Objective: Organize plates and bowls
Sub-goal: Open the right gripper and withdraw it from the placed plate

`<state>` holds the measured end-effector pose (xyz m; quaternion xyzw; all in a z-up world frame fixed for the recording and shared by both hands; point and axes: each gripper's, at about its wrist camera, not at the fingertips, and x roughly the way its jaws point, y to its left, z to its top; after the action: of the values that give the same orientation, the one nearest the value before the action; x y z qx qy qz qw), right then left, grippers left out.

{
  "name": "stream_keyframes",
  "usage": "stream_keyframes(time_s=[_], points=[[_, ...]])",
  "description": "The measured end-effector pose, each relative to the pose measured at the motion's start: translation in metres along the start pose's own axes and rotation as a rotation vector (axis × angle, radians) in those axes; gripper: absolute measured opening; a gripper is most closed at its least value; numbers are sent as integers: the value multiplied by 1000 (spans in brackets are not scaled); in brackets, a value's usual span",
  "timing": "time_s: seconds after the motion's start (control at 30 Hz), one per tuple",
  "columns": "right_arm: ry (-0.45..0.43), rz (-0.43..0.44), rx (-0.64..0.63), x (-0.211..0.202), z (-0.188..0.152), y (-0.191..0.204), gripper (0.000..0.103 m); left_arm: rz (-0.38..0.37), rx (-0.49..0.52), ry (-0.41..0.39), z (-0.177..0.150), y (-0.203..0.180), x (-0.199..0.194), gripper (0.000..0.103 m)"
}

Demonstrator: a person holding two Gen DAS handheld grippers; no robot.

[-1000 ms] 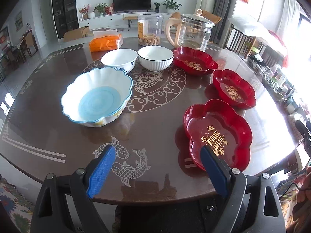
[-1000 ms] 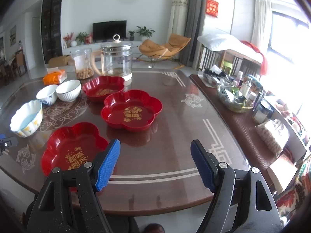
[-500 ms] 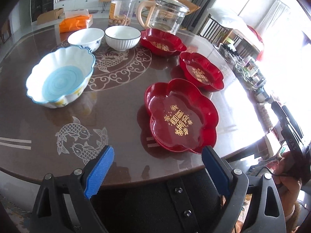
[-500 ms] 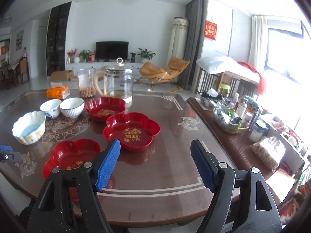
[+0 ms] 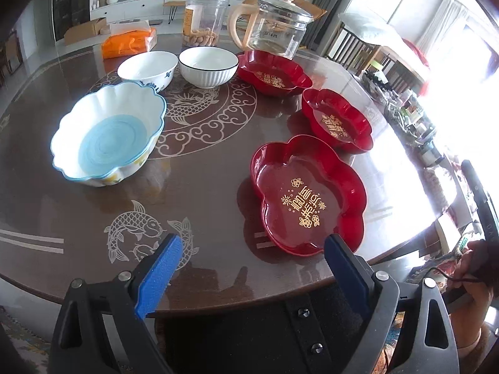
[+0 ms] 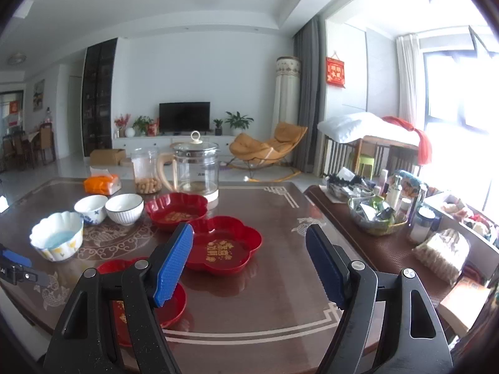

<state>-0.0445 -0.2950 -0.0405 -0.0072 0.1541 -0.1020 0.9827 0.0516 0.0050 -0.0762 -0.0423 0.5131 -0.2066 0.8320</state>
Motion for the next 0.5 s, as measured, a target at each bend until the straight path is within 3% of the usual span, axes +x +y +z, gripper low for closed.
stream_keyframes(time_s=[0.13,0.27,0.37,0.5], points=[[84,41,17,14,-9,0,78,27,20,6,-8,-2,8,92],[129,85,37,21,-16,1,78,126,90,6,-6,-11,8,92],[168,113,25,27,-15,3,78,166,110,-68,4,-16,-4,92],[237,178,45,38,-8,0,78,148,97,-96,28,-16,-10,92]])
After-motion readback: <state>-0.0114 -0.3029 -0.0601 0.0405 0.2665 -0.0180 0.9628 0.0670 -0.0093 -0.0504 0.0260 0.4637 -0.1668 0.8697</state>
